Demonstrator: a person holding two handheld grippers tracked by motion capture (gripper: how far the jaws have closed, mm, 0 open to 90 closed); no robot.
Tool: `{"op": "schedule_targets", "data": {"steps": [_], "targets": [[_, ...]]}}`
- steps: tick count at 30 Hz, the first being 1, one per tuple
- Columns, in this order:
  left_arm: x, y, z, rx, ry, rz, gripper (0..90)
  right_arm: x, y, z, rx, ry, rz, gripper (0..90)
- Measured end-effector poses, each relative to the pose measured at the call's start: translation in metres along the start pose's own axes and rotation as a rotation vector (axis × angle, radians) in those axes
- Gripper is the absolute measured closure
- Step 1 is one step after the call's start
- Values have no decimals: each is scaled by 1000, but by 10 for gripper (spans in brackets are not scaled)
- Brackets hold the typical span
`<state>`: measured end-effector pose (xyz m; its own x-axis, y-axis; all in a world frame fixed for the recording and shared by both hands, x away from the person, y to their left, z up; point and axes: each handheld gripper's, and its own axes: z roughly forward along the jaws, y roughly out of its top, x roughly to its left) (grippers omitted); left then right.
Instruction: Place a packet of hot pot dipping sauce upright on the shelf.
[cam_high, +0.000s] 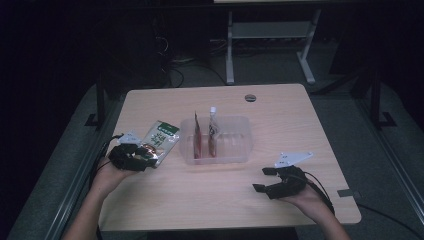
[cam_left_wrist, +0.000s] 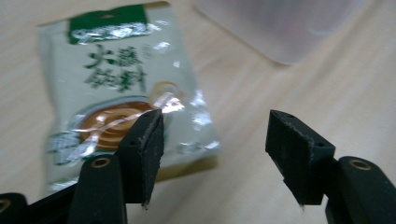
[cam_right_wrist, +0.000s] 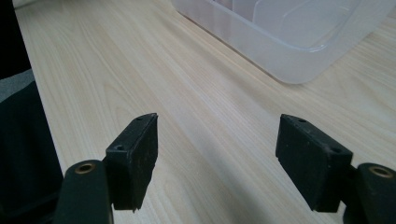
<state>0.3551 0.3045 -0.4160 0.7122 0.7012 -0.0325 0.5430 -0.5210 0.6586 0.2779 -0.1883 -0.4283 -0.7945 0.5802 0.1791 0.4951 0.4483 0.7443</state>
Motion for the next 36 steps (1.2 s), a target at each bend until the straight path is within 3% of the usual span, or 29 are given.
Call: {"op": "schedule_targets", "data": {"steps": [5, 7, 9, 19, 21, 28, 31, 36], "targets": [[15, 6, 6, 17, 43, 4, 329, 1, 1, 1, 5, 4, 3, 293], [20, 8, 11, -7, 52, -18, 307, 1, 0, 1, 6, 3, 8, 293], [25, 11, 17, 19, 72, -17, 281, 0, 0, 2, 7, 0, 8, 292], [44, 27, 37, 34, 131, -23, 187, 0, -1, 3, 16, -6, 4, 296], [48, 26, 41, 17, 126, -53, 183, 0, -1, 4, 15, -4, 2, 296], [61, 18, 57, 79, 158, -73, 147, 0, -1, 4, 18, 0, 12, 292], [65, 16, 62, 76, 130, -110, 135, 0, 0, 4, 18, 3, 15, 292], [66, 15, 64, 80, 124, -119, 136, -1, 0, 5, 16, 2, 10, 292]]}}
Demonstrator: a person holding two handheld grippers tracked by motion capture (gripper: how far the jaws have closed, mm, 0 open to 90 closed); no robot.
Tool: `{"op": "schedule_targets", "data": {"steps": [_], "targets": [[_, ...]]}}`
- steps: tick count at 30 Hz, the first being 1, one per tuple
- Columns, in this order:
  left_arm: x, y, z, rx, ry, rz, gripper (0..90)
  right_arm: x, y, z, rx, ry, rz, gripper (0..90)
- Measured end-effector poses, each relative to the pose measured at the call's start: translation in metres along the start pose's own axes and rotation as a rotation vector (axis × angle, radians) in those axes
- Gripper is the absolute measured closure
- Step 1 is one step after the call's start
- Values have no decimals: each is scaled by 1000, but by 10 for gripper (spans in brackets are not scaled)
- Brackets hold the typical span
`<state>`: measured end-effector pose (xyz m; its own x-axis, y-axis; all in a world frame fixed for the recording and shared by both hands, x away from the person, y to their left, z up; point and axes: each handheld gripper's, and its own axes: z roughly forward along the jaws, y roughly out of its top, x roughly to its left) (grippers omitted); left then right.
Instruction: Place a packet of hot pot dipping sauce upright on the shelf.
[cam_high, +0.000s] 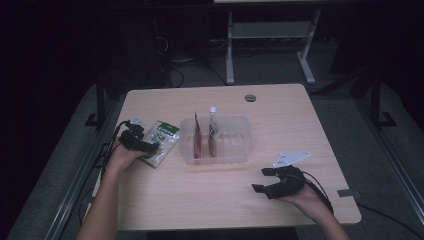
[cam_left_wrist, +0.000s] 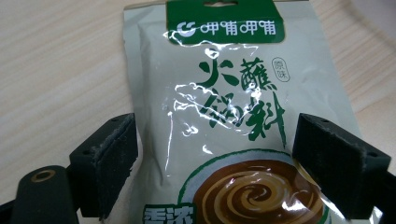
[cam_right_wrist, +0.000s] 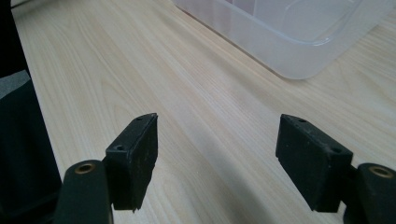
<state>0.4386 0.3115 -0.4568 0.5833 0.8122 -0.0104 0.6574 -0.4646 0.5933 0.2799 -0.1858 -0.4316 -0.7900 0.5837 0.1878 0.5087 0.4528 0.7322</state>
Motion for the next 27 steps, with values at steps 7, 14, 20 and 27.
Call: {"op": "schedule_targets", "data": {"steps": [7, 14, 20, 27], "targets": [[1, -2, 3, 5, -15, -35, 127, 2, 0, -1, 0, -3, 8, 292], [-7, 2, 1, 30, 5, -2, 287, 2, 1, -1, 2, -4, -1, 294], [-8, 2, -3, 27, 14, 5, 514, 3, 2, -1, 0, -7, -5, 298], [-9, -1, -4, 0, 29, 18, 752, 2, 1, 0, 0, -5, -3, 302]]}}
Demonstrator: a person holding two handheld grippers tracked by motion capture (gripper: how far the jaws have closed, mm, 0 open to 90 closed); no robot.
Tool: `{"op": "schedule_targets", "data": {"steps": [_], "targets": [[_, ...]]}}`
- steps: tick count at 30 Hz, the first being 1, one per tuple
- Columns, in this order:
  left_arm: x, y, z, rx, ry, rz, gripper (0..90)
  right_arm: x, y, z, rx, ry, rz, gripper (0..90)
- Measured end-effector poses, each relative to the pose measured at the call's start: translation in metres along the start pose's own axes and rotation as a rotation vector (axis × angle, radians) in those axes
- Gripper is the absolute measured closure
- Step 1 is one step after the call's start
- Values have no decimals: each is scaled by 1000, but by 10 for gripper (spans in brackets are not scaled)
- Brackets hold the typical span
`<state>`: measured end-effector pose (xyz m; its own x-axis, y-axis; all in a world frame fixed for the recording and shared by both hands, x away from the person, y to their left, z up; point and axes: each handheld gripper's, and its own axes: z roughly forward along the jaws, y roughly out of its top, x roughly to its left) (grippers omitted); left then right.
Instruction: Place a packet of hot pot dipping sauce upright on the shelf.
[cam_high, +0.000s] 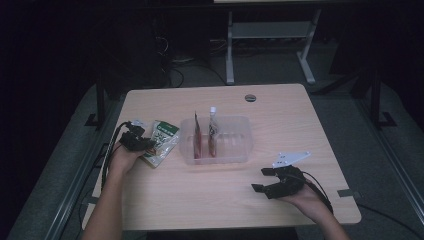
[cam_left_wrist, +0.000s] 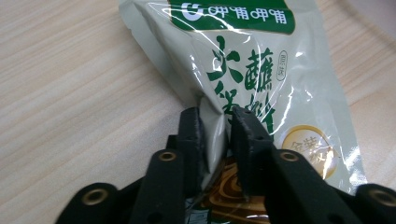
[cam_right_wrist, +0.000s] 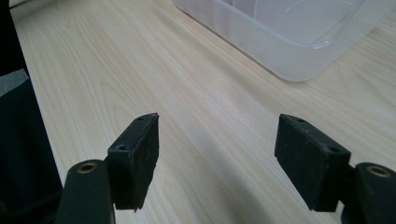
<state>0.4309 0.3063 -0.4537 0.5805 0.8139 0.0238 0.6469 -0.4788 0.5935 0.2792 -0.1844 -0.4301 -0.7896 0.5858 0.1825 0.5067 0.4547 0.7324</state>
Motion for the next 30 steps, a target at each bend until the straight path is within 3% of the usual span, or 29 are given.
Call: {"op": "schedule_targets", "data": {"steps": [3, 8, 11, 20, 30], "targets": [[0, -2, -1, -17, -7, -19, 812, 0, 0, 0, 1, -1, 1, 301], [6, -7, -2, -60, -62, -94, 855, -1, -1, -1, -2, -2, 5, 302], [9, -8, -5, -83, -87, -116, 880, -2, -1, -2, -2, -5, 17, 302], [9, -6, -18, -78, -103, -121, 896, -4, -2, -4, -8, -5, 14, 302], [6, -8, -52, -95, -112, -106, 898, -4, -2, -4, -12, -9, 19, 300]]}}
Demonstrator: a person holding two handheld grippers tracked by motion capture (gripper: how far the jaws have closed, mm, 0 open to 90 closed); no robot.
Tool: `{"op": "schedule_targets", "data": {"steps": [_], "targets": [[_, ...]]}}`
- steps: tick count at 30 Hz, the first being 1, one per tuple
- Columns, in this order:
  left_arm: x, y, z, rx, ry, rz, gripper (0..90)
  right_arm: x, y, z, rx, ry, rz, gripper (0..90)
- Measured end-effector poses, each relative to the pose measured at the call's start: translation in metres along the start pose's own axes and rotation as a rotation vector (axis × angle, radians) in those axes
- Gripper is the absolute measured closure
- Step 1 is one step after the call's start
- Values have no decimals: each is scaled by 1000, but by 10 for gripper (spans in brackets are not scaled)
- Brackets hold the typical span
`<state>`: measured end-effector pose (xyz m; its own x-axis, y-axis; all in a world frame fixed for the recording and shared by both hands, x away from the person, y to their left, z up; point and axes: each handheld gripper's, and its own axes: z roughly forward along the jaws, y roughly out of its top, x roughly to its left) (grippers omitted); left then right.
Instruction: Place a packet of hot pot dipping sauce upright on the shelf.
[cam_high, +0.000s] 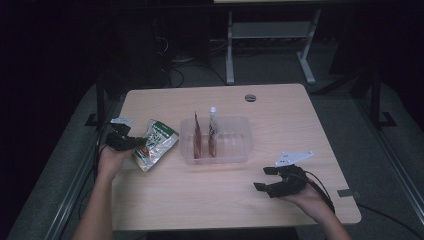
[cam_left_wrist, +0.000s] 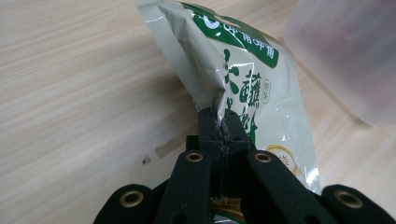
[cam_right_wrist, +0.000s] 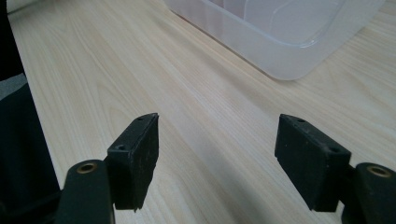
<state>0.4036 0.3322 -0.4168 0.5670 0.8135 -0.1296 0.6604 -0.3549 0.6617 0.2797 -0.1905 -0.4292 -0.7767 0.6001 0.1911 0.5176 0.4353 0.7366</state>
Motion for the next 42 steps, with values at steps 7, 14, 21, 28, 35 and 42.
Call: {"op": "schedule_targets", "data": {"steps": [7, 14, 21, 28, 35, 42], "targets": [[-11, -7, -28, -24, -46, 10, 898, -1, 0, -3, -7, -1, 7, 300], [-26, -21, -48, -17, -59, 36, 898, -3, 1, -4, -13, 20, 25, 295], [-42, -35, -69, -41, -75, 61, 898, -4, 3, -2, -21, 38, 49, 286], [-62, -52, -89, -66, -104, 93, 898, -6, 5, 0, -18, 54, 63, 287], [-78, -60, -93, -73, -162, 128, 897, -7, 6, 0, -21, 62, 65, 289], [-103, -50, -82, -62, -232, 195, 898, -9, 8, -1, -30, 92, 103, 286]]}}
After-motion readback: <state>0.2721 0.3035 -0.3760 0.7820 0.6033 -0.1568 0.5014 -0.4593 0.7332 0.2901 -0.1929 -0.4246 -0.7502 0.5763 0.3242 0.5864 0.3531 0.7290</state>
